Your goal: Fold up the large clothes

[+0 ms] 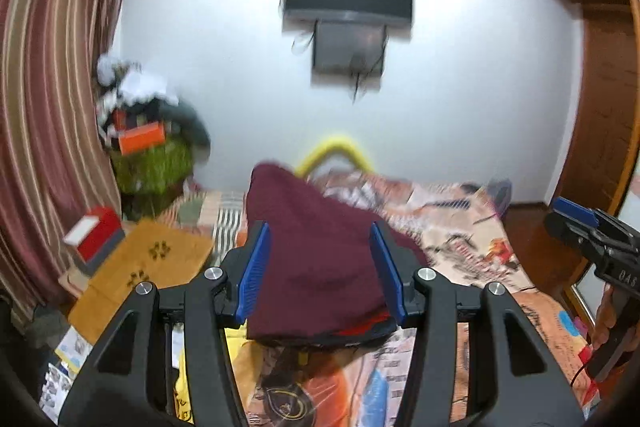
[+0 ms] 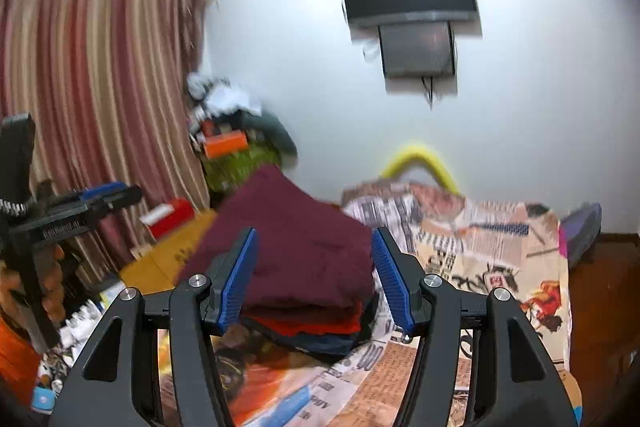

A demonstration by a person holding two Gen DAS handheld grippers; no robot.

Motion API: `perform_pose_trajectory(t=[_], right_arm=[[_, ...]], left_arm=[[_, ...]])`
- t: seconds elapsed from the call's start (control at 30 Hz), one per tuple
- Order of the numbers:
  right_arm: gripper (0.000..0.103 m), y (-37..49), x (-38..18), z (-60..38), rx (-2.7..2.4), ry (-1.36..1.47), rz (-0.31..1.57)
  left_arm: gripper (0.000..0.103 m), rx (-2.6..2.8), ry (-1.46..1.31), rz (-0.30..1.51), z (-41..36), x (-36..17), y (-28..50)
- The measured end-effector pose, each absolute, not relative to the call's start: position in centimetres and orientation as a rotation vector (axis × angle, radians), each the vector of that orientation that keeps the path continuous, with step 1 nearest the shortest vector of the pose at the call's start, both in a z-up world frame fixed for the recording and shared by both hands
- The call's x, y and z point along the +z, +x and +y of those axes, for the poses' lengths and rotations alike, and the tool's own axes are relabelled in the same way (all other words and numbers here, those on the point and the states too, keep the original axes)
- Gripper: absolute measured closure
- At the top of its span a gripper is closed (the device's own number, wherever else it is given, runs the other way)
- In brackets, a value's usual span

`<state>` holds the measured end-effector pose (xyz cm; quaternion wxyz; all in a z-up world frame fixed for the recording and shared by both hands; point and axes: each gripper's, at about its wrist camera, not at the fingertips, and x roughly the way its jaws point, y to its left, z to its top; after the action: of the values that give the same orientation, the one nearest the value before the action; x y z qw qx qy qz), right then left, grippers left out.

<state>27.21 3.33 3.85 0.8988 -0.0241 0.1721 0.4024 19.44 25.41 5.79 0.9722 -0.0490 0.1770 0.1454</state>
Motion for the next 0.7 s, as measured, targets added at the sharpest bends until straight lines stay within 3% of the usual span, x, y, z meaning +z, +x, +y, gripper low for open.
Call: perform_pose_trajectory(t=[0.33, 0.37, 0.43, 0.57, 0.7], right_arm=[[0.048, 17.1, 5.8, -0.9, 0.862, -0.014, 0.122], [0.048, 16.7, 5.6, -0.9, 0.86, -0.018, 0.116], [0.048, 16.0, 5.1, -0.6, 0.847, -0.03, 0.11], [0.023, 15.6, 4.6, -0.6, 0.809, -0.029, 0.102], [0.01, 15.3, 4.4, -1.0, 0.751, -0.018, 0.103]], left_arm=[[0.051, 0.325, 0.036, 0.108, 15.2, 6.9, 8.0], [0.049, 0.326, 0.033, 0.09, 14.6, 6.8, 7.2], [0.03, 0.335, 0.012, 0.058, 13.9, 6.6, 6.0], [0.017, 0.354, -0.017, 0.025, 13.3, 6.1, 4.6], [0.004, 0.389, -0.018, 0.024, 13.0, 5.1, 4.1]])
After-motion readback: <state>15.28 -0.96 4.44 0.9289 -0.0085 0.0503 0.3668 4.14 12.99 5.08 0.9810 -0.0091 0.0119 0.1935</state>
